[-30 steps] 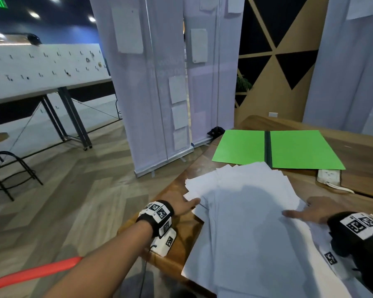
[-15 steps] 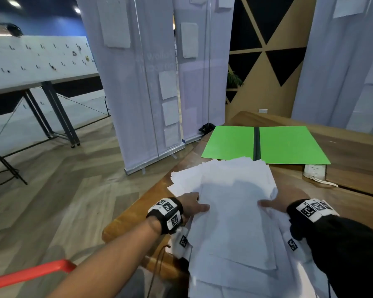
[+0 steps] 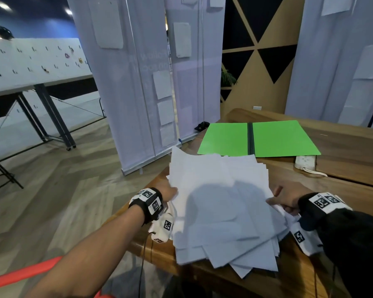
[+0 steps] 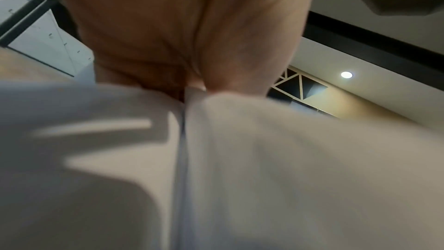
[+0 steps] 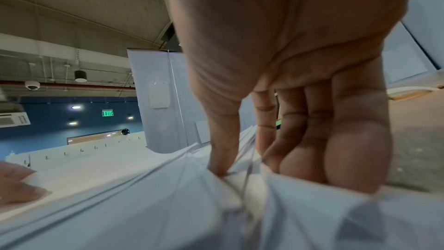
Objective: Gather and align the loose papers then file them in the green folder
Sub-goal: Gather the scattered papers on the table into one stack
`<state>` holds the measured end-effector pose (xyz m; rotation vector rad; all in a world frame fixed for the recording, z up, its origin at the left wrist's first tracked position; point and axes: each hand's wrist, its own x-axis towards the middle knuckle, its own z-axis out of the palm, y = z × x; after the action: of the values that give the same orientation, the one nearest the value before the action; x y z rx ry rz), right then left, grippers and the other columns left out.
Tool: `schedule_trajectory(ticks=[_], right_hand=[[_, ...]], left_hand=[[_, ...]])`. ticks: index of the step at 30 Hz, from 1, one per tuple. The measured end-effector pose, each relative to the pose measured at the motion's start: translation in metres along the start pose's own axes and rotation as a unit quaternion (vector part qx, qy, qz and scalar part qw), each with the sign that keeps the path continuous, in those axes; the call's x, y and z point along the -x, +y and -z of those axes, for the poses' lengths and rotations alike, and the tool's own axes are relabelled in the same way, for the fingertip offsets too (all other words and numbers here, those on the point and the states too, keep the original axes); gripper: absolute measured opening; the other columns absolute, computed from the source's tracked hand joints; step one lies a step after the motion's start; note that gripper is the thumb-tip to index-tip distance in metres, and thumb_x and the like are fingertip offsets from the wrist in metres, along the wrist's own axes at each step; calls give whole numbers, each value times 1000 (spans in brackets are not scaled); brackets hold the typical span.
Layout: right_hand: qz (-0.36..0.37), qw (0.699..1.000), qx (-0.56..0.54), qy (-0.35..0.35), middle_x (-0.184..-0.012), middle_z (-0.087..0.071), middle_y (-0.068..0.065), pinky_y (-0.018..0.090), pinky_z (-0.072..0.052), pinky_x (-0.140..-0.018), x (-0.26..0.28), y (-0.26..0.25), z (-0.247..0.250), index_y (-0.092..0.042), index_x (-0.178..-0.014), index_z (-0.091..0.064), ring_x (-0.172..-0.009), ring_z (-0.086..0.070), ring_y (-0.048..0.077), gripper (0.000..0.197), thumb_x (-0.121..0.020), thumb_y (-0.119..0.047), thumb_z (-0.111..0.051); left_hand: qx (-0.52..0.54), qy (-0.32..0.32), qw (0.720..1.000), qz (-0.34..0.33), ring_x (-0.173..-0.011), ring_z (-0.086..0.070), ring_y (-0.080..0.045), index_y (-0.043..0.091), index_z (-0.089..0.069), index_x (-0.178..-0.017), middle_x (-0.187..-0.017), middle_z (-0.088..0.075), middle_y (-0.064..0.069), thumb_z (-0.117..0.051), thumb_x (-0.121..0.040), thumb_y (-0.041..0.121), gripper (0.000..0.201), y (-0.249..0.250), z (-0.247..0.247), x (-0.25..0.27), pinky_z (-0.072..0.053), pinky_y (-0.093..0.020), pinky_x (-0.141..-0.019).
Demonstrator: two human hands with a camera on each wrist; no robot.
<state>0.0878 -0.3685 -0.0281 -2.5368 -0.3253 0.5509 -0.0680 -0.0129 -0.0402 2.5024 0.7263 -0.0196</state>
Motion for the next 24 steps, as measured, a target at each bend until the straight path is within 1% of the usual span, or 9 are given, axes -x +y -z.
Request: schedule_trajectory(ticks=[2,6,10,13,16,18,20,22,24], right_hand=[[-5,1000,-3,-15,-49,-58,5,20,-38,-38,0,0,-1,-8,-82,-58,-39,-46,18,33,-73,-31,-81],[14,998,30,-50,-55,-58,4,17,-38,-34,6,-7,-1,-8,-73,-60,-40,-50,14,26,-79,-28,-76],[34,991,103,-78,-53,-59,2,17,-40,-34,9,-19,-10,-13,-71,-64,-34,-52,11,14,-85,-16,-64],[51,984,129,-112,-62,-67,0,24,-49,-39,8,-26,-14,-21,-88,-72,-45,-63,17,25,-79,-3,-56],[54,989,65,-122,-59,-63,1,21,-42,-36,5,-21,-10,-19,-86,-69,-39,-55,14,24,-81,-1,-54],[23,996,-38,-72,-54,-59,5,21,-41,-41,-3,-14,-5,-10,-80,-66,-42,-52,16,14,-82,0,-56],[-2,993,-118,-9,-53,-55,4,23,-41,-46,-10,-9,-2,-7,-77,-62,-45,-47,17,9,-85,-10,-64],[9,994,-103,-24,-54,-51,3,25,-40,-50,-16,-11,-5,-11,-72,-56,-48,-43,17,34,-81,-40,-73],[59,996,-36,-57,-62,-53,3,26,-39,-60,-14,-22,-10,-14,-81,-60,-57,-46,18,55,-68,-65,-70]], left_hand=[[38,13,999,26,-95,-66,-15,53,-37,-131,-115,-66,16,-58,-70,29,69,-5,-1,2,-54,-29,-89],[64,6,996,57,-114,-62,-19,32,-45,-140,-131,-64,4,-70,-77,41,69,-3,-3,10,-44,-23,-91],[92,21,995,41,-121,-55,-9,34,-47,-136,-134,-55,15,-85,-51,54,95,12,-7,2,-41,-24,-102],[36,-49,996,68,-122,-55,-18,25,-56,-133,-133,-55,10,-76,-58,66,88,27,-11,2,-40,-26,-104],[29,-41,997,61,-123,-54,-18,29,-55,-134,-134,-57,9,-78,-58,61,86,26,-12,-8,-40,-28,-105],[47,-16,998,49,-119,-57,-18,32,-54,-133,-133,-59,8,-78,-59,57,81,22,-9,-14,-44,-32,-104],[59,-7,997,55,-117,-58,-18,33,-57,-129,-130,-60,8,-76,-66,54,69,14,-12,-24,-45,-31,-101],[54,-8,997,63,-115,-59,-17,37,-58,-126,-132,-60,9,-72,-63,61,69,18,-12,-21,-46,-31,-100],[50,-28,997,51,-119,-56,-20,32,-53,-135,-135,-56,7,-70,-71,61,72,31,-11,-15,-42,-27,-97]])
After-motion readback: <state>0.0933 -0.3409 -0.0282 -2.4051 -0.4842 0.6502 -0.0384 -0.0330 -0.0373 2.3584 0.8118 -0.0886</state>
